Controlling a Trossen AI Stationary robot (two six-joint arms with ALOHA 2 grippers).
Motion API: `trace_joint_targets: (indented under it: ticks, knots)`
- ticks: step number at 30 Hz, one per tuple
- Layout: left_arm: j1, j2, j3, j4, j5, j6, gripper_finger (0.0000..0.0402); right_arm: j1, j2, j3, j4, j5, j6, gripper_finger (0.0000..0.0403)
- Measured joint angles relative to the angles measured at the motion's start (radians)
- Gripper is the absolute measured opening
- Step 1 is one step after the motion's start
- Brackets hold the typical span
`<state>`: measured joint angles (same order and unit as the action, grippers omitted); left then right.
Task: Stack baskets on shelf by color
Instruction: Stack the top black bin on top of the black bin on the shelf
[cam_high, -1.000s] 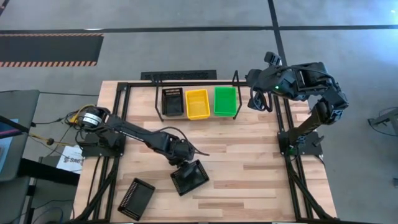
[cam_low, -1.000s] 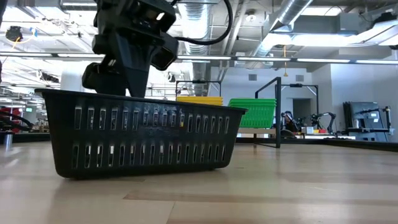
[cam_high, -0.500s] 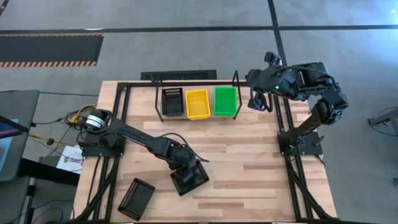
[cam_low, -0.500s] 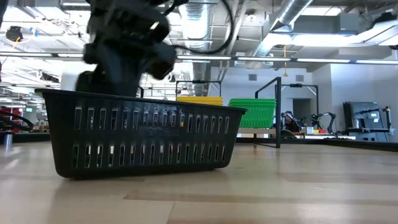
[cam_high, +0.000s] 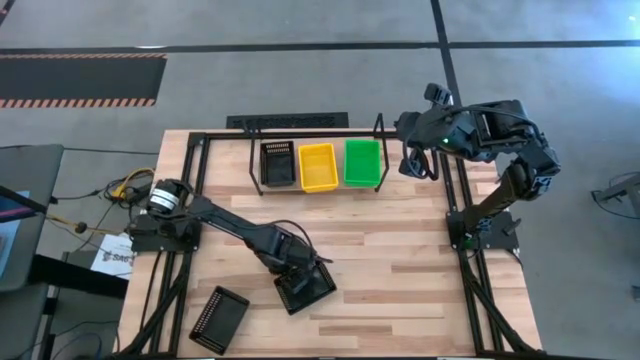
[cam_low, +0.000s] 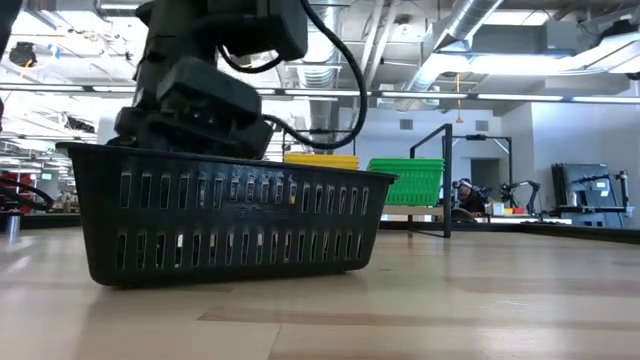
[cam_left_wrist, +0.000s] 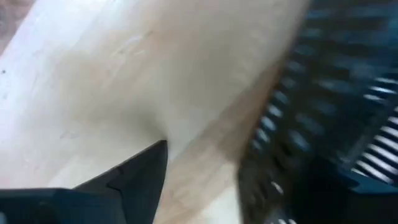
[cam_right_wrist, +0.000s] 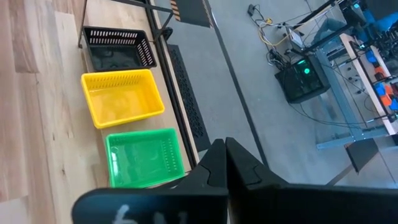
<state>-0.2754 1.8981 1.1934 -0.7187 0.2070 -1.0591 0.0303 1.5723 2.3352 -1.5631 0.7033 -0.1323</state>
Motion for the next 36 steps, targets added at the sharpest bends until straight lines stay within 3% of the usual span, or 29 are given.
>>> trace_joint_targets:
  ticks: [6,11,14,20,25,30,36]
  knots:
    - [0.018,0.007,-0.001,-0.019,0.012,0.0,0.021,0.0,0.0,0.0,0.0,-0.001,0.0,0.0004]
    - [0.037,0.007,-0.003,-0.029,0.015,0.02,0.0095,0.0,0.0,0.0,0.001,0.0,0.001,0.0005]
    - [0.039,0.006,-0.001,-0.022,-0.044,0.033,0.002,0.0,0.0,0.0,0.001,0.0,0.001,0.0005]
    - [0.05,0.005,0.046,-0.04,-0.14,0.045,0.0002,0.0,0.0,0.0,0.001,0.0,0.001,0.0004]
    - [0.066,-0.051,0.149,-0.168,-0.199,0.039,0.0,0.0,0.0,0.0,0.0,0.002,-0.003,0.0004]
    - [0.067,-0.15,0.286,-0.427,-0.408,-0.045,0.0,-0.022,-0.002,0.0,-0.002,0.003,-0.017,0.0002]
    - [0.077,-0.294,0.412,-0.736,-0.689,-0.353,0.0,-0.076,-0.003,0.0,0.0,0.095,-0.034,0.0001]
